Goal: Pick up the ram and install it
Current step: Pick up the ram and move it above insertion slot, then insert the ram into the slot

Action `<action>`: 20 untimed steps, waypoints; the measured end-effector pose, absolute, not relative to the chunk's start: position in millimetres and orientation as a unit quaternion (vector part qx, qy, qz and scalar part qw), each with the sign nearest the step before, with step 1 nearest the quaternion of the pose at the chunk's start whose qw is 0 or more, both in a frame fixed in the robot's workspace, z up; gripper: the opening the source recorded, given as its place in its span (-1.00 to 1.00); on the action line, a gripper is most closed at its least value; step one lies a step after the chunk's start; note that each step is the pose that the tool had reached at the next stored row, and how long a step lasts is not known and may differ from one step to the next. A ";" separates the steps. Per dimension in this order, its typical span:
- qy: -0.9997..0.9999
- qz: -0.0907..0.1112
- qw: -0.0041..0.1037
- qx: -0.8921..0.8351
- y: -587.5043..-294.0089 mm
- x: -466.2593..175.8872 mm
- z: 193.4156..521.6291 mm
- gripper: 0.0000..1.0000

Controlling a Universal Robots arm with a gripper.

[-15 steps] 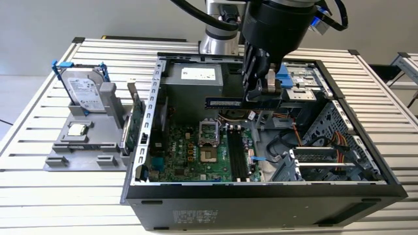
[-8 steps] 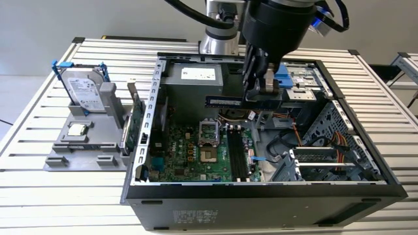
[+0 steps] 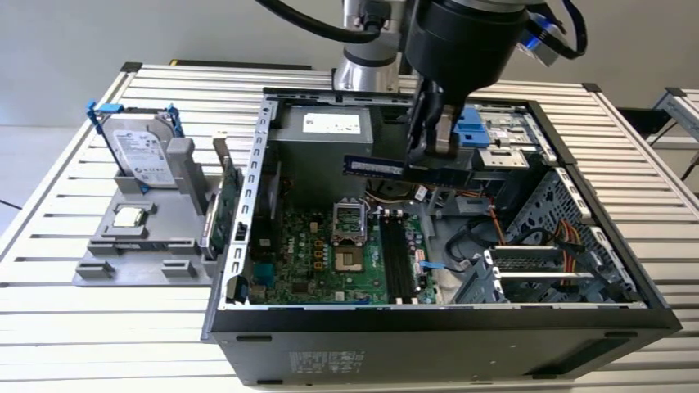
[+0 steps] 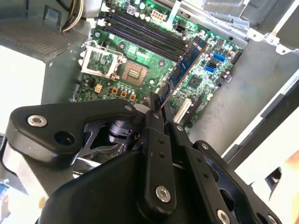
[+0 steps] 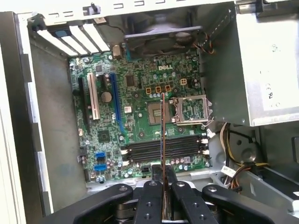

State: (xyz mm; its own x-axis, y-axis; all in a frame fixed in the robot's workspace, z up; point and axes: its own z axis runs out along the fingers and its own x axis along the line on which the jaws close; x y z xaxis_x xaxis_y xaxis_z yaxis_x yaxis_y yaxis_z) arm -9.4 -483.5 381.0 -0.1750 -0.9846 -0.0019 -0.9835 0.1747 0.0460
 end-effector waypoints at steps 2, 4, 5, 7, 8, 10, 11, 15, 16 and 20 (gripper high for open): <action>-0.773 -0.018 0.014 0.634 -483.5 -9.4 381.0 -1.00; -0.779 -0.018 0.014 0.627 -483.5 -9.4 381.0 -1.00; -0.781 -0.019 0.014 0.624 -483.5 -9.4 381.0 -1.00; -0.785 -0.019 0.014 0.619 -483.5 -9.4 381.0 -1.00; -0.787 -0.019 0.013 0.617 -483.5 -9.3 381.0 -1.00; -0.790 -0.019 0.013 0.613 -483.5 -9.3 381.0 -1.00; -0.792 -0.019 0.013 0.610 -483.5 -9.3 381.0 -1.00; -0.800 -0.019 0.013 0.599 -483.5 -9.4 381.0 -1.00; -0.802 -0.019 0.013 0.596 -483.5 -9.3 381.0 -1.00; -0.810 -0.019 0.013 0.586 -483.5 -9.3 381.0 -1.00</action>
